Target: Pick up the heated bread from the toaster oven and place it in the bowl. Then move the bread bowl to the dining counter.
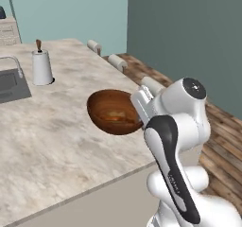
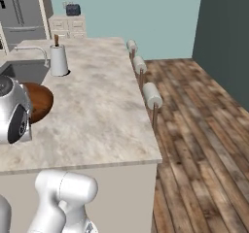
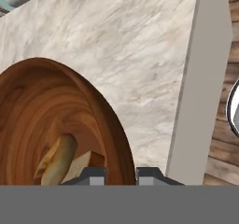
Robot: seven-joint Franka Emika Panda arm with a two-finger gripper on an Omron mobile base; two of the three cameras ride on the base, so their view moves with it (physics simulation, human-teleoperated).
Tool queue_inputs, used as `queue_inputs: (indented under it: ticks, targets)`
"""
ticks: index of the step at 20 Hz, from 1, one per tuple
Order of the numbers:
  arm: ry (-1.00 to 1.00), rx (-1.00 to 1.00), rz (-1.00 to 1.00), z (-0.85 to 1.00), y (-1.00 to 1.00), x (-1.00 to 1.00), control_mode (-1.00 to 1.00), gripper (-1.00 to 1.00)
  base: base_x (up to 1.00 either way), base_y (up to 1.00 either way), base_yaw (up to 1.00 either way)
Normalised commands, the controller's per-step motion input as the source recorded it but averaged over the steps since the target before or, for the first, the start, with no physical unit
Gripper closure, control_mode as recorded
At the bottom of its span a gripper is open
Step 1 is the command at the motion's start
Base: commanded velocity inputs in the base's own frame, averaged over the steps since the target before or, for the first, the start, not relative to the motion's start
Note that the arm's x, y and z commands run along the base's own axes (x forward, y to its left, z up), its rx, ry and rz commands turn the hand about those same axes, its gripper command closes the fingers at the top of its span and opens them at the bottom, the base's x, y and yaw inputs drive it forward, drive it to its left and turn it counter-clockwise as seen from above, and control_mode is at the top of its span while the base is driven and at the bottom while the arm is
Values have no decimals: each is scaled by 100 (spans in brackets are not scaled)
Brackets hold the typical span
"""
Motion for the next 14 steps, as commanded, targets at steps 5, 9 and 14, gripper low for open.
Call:
queue_inputs:
  ticks: [5, 9, 14]
  targets:
    - [15, 0, -3, -19, -32, 100, -100, 100, 0, 0, 0]
    - [10, -11, -5, -46, 0, 100, -100, 100, 0, 0, 0]
    - [-1, -15, -11, -58, 20, 100, -100, 100, 0, 0, 0]
